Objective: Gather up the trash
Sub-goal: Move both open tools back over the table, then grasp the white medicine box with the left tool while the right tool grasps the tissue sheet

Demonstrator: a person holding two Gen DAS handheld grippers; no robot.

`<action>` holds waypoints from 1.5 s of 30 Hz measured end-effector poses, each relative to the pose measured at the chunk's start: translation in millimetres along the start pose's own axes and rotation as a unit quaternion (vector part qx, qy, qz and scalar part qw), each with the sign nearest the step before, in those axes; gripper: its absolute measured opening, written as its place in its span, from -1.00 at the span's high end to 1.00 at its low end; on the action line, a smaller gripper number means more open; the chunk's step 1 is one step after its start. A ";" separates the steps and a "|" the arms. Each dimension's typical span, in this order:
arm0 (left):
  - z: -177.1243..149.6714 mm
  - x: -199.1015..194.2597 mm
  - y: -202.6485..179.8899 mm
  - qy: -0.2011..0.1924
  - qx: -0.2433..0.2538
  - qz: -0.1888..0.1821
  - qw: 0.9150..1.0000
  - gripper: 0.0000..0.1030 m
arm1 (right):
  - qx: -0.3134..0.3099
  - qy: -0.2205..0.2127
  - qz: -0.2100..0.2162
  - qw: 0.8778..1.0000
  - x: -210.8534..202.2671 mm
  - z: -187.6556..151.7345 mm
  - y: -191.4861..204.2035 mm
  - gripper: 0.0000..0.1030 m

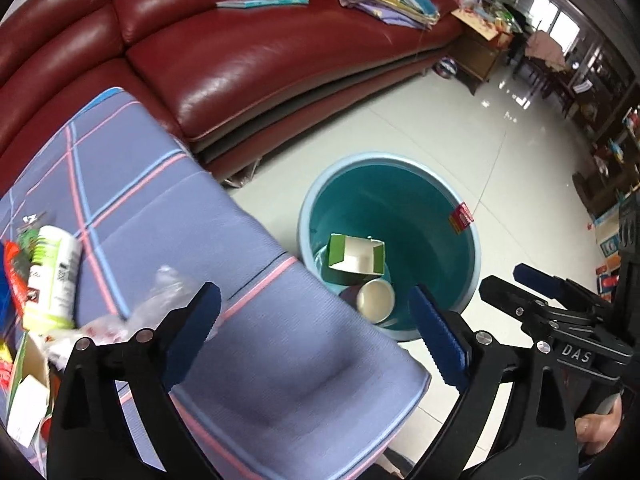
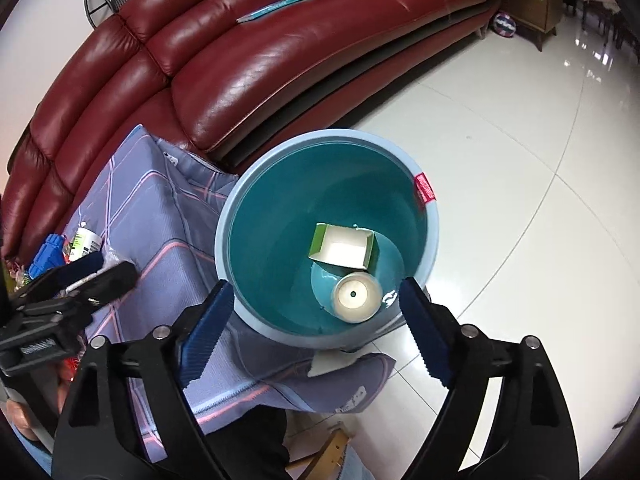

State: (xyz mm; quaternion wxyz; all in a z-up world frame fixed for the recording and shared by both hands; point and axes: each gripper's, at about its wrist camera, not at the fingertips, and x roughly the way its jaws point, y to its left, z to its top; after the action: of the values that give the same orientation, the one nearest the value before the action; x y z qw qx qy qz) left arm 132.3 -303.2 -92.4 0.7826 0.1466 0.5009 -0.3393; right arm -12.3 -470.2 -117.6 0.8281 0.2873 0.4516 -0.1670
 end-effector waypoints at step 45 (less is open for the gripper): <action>-216.0 -171.9 287.0 -0.054 -0.100 0.160 0.981 -0.90 | -0.193 0.101 0.103 0.971 -17.4 -118.6 303.7 -0.73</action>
State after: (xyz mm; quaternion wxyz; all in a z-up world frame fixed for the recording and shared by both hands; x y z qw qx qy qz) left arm 132.9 94.4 -70.5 0.8635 0.1274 0.4590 -0.1658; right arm 63.9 -159.0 -54.8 0.8306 0.1822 0.5248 0.0393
